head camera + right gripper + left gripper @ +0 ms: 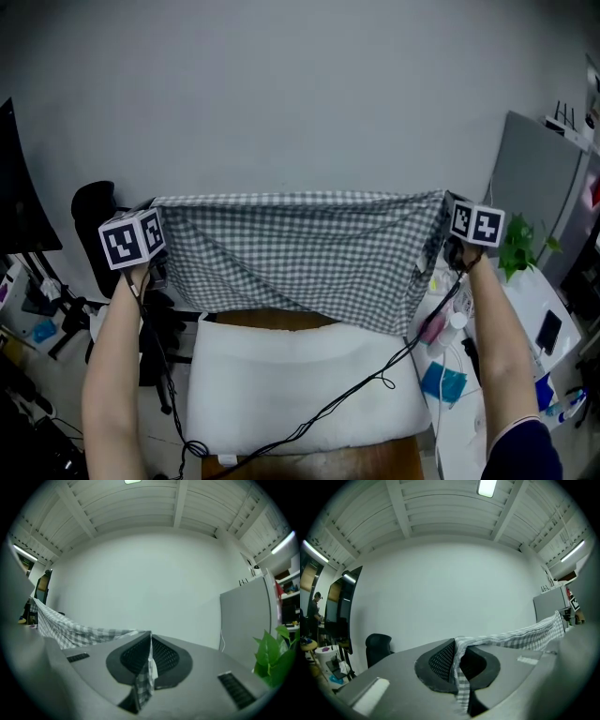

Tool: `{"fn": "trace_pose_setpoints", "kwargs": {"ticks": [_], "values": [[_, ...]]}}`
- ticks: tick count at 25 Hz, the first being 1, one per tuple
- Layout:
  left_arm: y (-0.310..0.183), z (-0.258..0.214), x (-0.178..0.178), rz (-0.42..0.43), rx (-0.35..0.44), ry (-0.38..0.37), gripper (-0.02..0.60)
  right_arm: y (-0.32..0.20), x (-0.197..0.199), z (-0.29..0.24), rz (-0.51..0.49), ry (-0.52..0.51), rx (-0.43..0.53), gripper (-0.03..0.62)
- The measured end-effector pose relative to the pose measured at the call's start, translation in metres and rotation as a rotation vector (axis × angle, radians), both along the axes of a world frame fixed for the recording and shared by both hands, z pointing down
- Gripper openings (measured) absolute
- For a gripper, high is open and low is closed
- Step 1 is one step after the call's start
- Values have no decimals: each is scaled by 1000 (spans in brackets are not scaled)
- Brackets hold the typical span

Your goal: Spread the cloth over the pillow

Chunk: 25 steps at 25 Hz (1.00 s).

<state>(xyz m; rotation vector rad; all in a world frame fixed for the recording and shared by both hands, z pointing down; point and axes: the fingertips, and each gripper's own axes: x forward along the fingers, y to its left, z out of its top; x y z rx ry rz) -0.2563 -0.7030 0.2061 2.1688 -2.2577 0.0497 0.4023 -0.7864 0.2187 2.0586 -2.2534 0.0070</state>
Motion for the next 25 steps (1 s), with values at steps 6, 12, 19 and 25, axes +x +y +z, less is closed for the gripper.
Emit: {"fn": "trace_pose_setpoints", "kwargs": {"ticks": [6,12,19,25], "values": [[-9,-13,-1,-17,10,-19,11,-17,-2,-23,-10,-1,34,21],[-14,-14,-4,-23,7,-17,11,-25,-6,-31,-15,0,48,21],[-14,4,-3,-25,-17,-8,11,-28,-6,-6,-19,-8,20,20],[-8,34,-1,-20,-57,7,11,-17,-3,26,-20,-19,-19,20]]}}
